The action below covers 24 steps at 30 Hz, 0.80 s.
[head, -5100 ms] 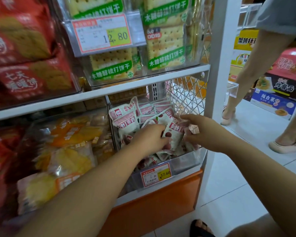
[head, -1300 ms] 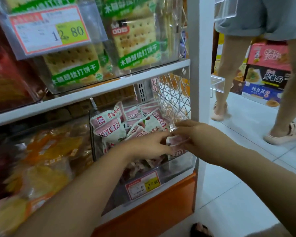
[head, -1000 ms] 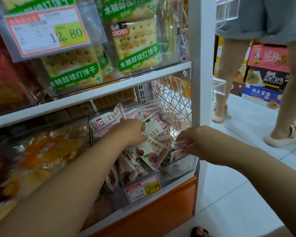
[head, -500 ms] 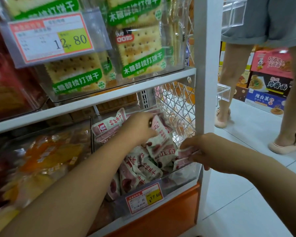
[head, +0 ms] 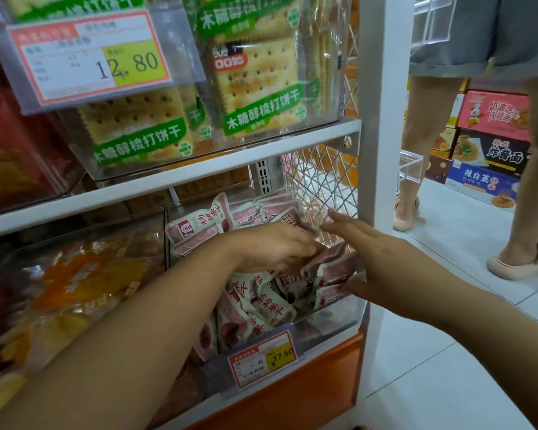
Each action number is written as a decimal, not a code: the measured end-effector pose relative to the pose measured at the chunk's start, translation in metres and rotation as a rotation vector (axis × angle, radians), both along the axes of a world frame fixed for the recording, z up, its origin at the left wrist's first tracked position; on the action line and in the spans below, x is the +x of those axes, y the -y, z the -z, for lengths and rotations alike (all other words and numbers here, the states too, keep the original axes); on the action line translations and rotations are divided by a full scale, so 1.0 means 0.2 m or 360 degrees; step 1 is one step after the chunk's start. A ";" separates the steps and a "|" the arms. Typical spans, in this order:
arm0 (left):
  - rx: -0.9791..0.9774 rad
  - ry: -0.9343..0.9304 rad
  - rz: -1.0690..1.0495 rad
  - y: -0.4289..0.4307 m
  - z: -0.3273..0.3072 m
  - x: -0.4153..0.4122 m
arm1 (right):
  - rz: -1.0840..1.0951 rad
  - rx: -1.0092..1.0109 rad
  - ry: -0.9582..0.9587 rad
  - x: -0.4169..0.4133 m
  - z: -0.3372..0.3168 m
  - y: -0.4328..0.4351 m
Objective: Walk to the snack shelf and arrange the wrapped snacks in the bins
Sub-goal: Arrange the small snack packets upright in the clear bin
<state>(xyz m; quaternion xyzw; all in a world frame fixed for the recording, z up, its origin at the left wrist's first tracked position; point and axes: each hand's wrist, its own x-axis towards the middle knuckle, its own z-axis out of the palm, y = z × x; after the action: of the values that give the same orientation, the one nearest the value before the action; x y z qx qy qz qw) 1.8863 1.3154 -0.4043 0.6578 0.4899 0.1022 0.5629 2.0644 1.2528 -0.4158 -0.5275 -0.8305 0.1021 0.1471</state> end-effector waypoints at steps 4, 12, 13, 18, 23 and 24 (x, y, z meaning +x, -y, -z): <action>0.0734 -0.0457 -0.0013 -0.11 0.04 -0.02 | -0.0087 -0.0132 0.0146 -0.01 0.01 -0.01; 0.1531 -0.1505 0.0499 -0.23 0.19 -0.09 | -0.0087 -0.0173 0.0163 -0.02 0.01 -0.04; 0.1682 -0.1567 0.0597 -0.23 0.18 -0.08 | -0.0080 -0.0169 0.0162 -0.01 0.01 -0.04; 0.1857 -0.1863 0.0837 -0.23 0.13 -0.05 | -0.0049 -0.0090 0.0154 -0.01 0.01 -0.03; 0.1764 -0.2018 0.0670 -0.25 0.08 -0.14 | -0.0051 0.0106 0.0219 -0.01 0.00 -0.01; 0.1758 -0.2057 0.0653 -0.25 0.08 -0.14 | -0.0054 0.0154 0.0248 -0.01 -0.01 0.00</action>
<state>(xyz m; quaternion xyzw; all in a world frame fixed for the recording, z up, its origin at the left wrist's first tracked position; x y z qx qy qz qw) 1.8579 1.3654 -0.4202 0.8409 0.4654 -0.1712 -0.2170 2.0616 1.2533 -0.4146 -0.5119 -0.8522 0.0230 0.1056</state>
